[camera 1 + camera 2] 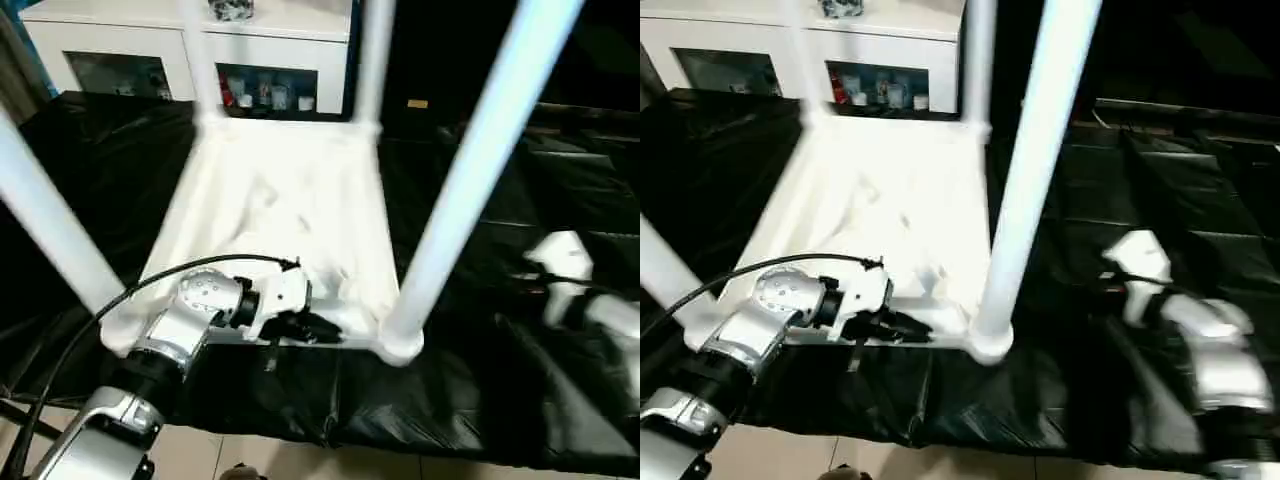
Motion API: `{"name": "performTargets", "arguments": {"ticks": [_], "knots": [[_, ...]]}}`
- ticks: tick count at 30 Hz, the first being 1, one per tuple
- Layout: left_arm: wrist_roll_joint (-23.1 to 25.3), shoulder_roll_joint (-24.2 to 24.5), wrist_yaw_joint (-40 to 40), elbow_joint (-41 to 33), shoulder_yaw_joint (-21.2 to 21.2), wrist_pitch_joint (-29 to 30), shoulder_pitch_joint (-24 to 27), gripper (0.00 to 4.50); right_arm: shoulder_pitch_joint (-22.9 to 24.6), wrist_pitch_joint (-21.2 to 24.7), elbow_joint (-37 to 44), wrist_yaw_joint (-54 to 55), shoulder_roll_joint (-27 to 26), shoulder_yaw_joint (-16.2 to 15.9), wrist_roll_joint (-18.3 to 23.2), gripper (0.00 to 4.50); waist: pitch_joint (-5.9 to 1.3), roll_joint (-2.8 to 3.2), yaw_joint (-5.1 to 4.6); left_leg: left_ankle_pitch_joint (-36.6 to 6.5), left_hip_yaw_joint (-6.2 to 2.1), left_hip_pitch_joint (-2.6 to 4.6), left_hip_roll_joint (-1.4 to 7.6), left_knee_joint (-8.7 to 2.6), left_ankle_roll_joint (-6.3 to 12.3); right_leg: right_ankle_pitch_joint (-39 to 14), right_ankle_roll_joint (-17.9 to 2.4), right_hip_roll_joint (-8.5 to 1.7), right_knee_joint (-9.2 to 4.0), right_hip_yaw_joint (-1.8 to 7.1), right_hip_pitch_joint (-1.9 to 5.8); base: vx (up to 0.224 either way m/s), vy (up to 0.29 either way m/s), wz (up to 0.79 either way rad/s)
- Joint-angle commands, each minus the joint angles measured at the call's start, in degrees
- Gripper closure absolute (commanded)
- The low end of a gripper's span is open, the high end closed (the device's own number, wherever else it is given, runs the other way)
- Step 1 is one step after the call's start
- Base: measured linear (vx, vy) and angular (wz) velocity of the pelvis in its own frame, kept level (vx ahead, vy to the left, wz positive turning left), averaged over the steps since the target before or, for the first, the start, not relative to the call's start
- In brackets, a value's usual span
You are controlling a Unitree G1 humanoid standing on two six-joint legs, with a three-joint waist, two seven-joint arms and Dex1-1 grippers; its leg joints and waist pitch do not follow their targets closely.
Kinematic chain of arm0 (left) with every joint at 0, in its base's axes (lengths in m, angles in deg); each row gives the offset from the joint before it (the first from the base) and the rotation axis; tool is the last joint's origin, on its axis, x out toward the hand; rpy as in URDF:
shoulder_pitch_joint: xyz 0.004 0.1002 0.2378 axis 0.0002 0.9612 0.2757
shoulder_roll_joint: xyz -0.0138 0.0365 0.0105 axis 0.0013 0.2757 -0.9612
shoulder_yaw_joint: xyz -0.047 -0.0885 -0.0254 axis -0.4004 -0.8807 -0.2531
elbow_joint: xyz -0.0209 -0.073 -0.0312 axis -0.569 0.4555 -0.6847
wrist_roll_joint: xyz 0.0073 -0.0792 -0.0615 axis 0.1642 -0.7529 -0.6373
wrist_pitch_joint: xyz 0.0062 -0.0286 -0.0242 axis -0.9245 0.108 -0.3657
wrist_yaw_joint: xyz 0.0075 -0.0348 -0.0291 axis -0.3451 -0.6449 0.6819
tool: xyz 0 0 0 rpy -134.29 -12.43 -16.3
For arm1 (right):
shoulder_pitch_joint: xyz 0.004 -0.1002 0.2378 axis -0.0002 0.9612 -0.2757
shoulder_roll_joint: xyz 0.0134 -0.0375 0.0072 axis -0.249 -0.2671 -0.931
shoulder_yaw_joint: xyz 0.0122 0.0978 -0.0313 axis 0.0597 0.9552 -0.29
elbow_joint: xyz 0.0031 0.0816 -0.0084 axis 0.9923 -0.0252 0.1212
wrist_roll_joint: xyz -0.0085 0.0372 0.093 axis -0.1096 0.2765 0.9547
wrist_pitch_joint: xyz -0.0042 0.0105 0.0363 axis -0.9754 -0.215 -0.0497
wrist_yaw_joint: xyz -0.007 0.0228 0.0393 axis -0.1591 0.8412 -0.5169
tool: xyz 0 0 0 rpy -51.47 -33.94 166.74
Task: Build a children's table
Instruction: Rotate leg to tighten
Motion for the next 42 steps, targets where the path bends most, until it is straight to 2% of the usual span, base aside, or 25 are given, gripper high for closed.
{"name": "performTargets", "arguments": {"ticks": [1,3,4,5,6,8,13,14,15,16,17,18,22,24,27,28,30,31,32,36,37,39,40,41,42], "knots": [[-1.58,-0.05,0.16,0.78,0.40,-3.48,0.41,4.50,-0.44,-0.04,0.61,1.73,-1.18,-0.91,-0.31,0.83,-3.18,-1.14,-0.06,-10.73,0.62,0.46,0.97,-3.34,4.02,-10.34,-11.79,-2.03,-3.50,1.29,2.45,0.000,0.000,0.00],[-1.55,0.16,-0.74,1.36,-0.27,-5.57,0.35,4.50,-0.78,-0.26,0.33,2.66,-1.95,-1.10,-0.27,0.83,-3.11,-1.72,-0.06,-10.91,0.64,0.36,0.92,-3.37,3.84,-10.85,-11.34,-2.03,-3.52,1.28,2.47,0.000,0.000,0.00],[-3.15,0.55,0.00,1.80,-2.01,-5.97,0.41,4.06,-1.30,-0.43,0.18,4.57,-3.68,-1.18,-0.04,0.76,-3.08,-1.75,-0.04,-11.13,0.59,0.40,0.92,-3.43,3.56,-11.74,-10.78,-2.13,-3.56,1.32,2.37,0.000,0.000,0.00],[-4.11,0.95,0.44,1.46,-2.99,-5.44,0.71,4.06,-1.46,-0.31,0.21,5.56,-4.54,-1.18,-0.02,0.76,-3.06,-1.62,-0.06,-11.04,0.57,0.40,0.89,-3.47,3.35,-11.96,-10.71,-2.18,-3.48,1.35,2.32,0.000,0.000,0.00],[-5.12,1.41,1.09,0.65,-3.79,-5.20,1.21,4.06,-1.53,-0.30,0.17,6.33,-5.24,-1.15,-0.03,0.76,-3.13,-2.06,-0.13,-10.76,0.58,0.24,0.88,-3.49,3.02,-11.99,-10.84,-2.23,-3.36,1.31,2.39,0.000,0.000,0.00],[-5.65,1.58,1.69,0.51,-4.40,-5.58,1.43,3.78,-1.52,-0.21,0.26,6.82,-5.73,-1.05,-0.17,0.76,-3.07,-1.49,-0.21,-11.30,0.50,0.41,1.01,-3.60,2.16,-10.89,-11.41,-2.09,-3.20,1.37,2.24,0.000,0.000,0.00],[-11.01,1.74,-0.86,-7.54,-9.54,-1.55,5.89,3.34,-0.80,0.05,1.25,9.19,-7.70,-0.72,-0.30,0.76,-2.97,-1.57,-0.30,-11.81,0.42,0.47,1.13,-3.66,1.58,-6.72,-12.96,-2.06,-2.61,1.34,2.33,0.000,0.000,0.00],[-13.35,-0.39,-11.57,-13.34,-15.73,1.48,9.33,3.27,-0.22,2.24,3.35,13.61,-9.13,0.21,-0.79,0.76,-3.08,-1.38,-0.31,-11.54,0.40,0.51,1.23,-3.56,1.52,-4.96,-13.25,-2.02,-2.30,1.39,2.51,0.000,0.000,0.00],[-13.43,-1.11,-15.09,-14.52,-17.38,2.11,10.13,3.27,-0.06,2.82,3.93,14.98,-9.47,0.47,-1.08,0.76,-3.08,-1.38,-0.31,-11.54,0.40,0.51,1.23,-3.56,1.52,-4.96,-13.25,-2.02,-2.30,1.39,2.51,0.000,0.000,0.00],[-13.43,-1.11,-15.09,-14.52,-17.38,2.11,10.13,3.21,-0.06,2.82,3.93,14.98,-9.47,0.47,-1.08,0.76,-2.83,-1.93,-0.54,-10.93,0.44,0.16,1.06,-3.43,1.87,-2.80,-13.67,-1.85,-2.39,1.31,2.66,0.000,0.000,0.00],[-12.97,-2.92,-23.73,-16.59,-20.86,3.81,12.04,3.21,0.47,4.00,5.41,18.42,-10.38,1.07,-1.90,0.76,-2.88,-1.75,-0.35,-11.47,0.59,0.58,0.79,-3.40,2.22,-5.43,-12.92,-1.77,-2.76,1.36,2.43,0.000,0.000,0.00],[-12.97,-2.92,-23.73,-16.59,-20.86,3.81,12.04,2.90,0.47,4.00,5.41,18.42,-10.38,1.07,-1.90,0.76,-2.90,-1.55,-0.47,-11.44,0.48,0.40,1.09,-3.41,1.82,-4.97,-12.77,-1.74,-2.44,1.42,2.59,0.000,0.000,0.00],[-6.47,-10.37,-48.13,-23.15,-28.39,6.56,20.79,2.83,5.02,9.73,13.39,29.74,-15.45,1.03,-5.75,0.76,-2.47,-2.34,-0.47,-12.81,0.48,0.40,0.91,-3.55,0.91,-11.31,-8.86,-1.62,-3.43,1.44,2.42,0.000,0.000,0.00],[-4.93,-12.33,-50.85,-26.01,-29.25,6.12,23.71,2.83,6.95,10.05,15.51,32.19,-17.17,0.70,-6.67,0.76,-2.57,-2.05,-0.61,-12.82,0.34,0.31,1.02,-3.72,0.48,-11.30,-7.52,-1.39,-3.57,1.58,2.29,0.000,0.000,0.00],[-3.19,-14.93,-52.63,-29.88,-29.05,4.74,26.32,2.83,8.32,8.88,16.06,36.11,-19.03,1.42,-8.05,0.76,-2.51,-2.27,-0.65,-14.56,0.28,0.46,1.01,-3.91,-0.17,-11.18,-6.61,-1.20,-3.83,1.55,2.02,0.000,0.000,0.00],[-2.78,-15.36,-53.85,-31.53,-28.41,5.41,27.04,2.83,8.56,9.27,16.42,37.38,-19.40,1.62,-8.08,0.76,-2.40,-2.09,-0.58,-16.23,0.33,0.93,1.14,-3.95,-0.39,-11.92,-6.38,-1.15,-3.98,1.68,1.54,0.000,0.000,0.00],[-0.78,-15.44,-55.24,-33.12,-26.43,6.16,27.85,2.83,8.92,10.05,17.31,38.31,-19.82,1.85,-7.58,0.76,-2.18,-2.23,-0.61,-17.80,0.20,0.69,1.00,-4.03,-0.55,-13.49,-5.14,-1.15,-4.05,1.67,1.63,0.000,0.000,0.00],[-0.26,-15.61,-56.40,-34.00,-25.60,6.80,28.20,2.83,9.18,10.75,18.10,38.63,-20.03,1.90,-7.30,0.76,-2.18,-1.85,-0.72,-17.97,0.13,0.64,1.01,-4.09,-0.64,-13.54,-4.89,-1.14,-4.03,1.70,1.67,0.000,0.000,0.00],[-0.21,-15.72,-56.66,-34.21,-25.43,6.87,28.28,2.83,9.27,10.93,18.36,38.69,-20.10,1.91,-7.26,0.76,-2.20,-2.14,-0.85,-17.49,0.12,0.41,0.89,-4.03,-0.68,-13.16,-4.23,-1.08,-4.03,1.68,1.80,0.000,0.000,0.00],[0.46,-16.21,-58.60,-36.00,-23.81,7.64,28.95,2.83,10.15,12.62,20.55,39.36,-20.65,1.79,-7.59,0.76,-2.40,-2.10,-1.02,-16.23,0.07,0.31,0.72,-3.87,-0.95,-11.67,-3.84,-1.05,-3.87,1.70,1.89,0.000,0.000,0.00],[1.49,-16.38,-58.75,-36.67,-22.98,8.21,29.41,2.83,10.69,13.19,21.43,39.76,-20.96,1.65,-8.00,0.76,-2.95,-2.05,-1.32,-1.48,0.32,-0.78,0.16,-2.42,1.74,5.99,-6.70,-0.20,-2.57,1.58,1.46,0.000,0.000,0.00],[2.22,-16.51,-59.02,-37.02,-22.85,8.99,29.60,2.83,10.90,13.32,21.81,39.93,-21.08,1.64,-8.14,0.76,-4.05,-2.15,-1.47,15.87,0.57,-1.72,-0.97,-0.52,6.21,26.55,-10.11,0.92,-0.68,0.77,0.74,0.000,0.000,0.00],[2.09,-16.63,-58.52,-37.46,-22.74,9.15,29.93,2.83,11.16,13.39,22.43,40.01,-21.22,1.87,-7.91,0.76,-5.31,-2.29,-1.54,23.08,1.07,-2.94,-2.54,1.20,11.98,37.09,-13.69,1.41,-0.45,-0.23,-0.34,-0.057,0.011,-0.02],[1.97,-16.57,-58.16,-37.65,-22.63,9.12,30.09,2.83,11.23,13.40,22.64,39.99,-21.25,2.00,-7.75,0.76,-5.34,-2.41,-1.63,21.09,1.07,-3.55,-2.63,1.26,13.33,36.13,-14.47,1.18,-0.86,-0.33,-0.62,-0.057,0.011,-0.02],[2.05,-16.46,-57.87,-38.06,-22.42,9.00,30.45,2.83,11.36,13.43,22.88,40.07,-21.19,2.09,-7.56,0.76,-5.20,-2.36,-1.76,13.90,1.12,-4.07,-2.37,1.22,15.00,28.03,-15.57,0.85,-2.07,-0.55,-1.29,-0.105,0.015,-0.03]]}}
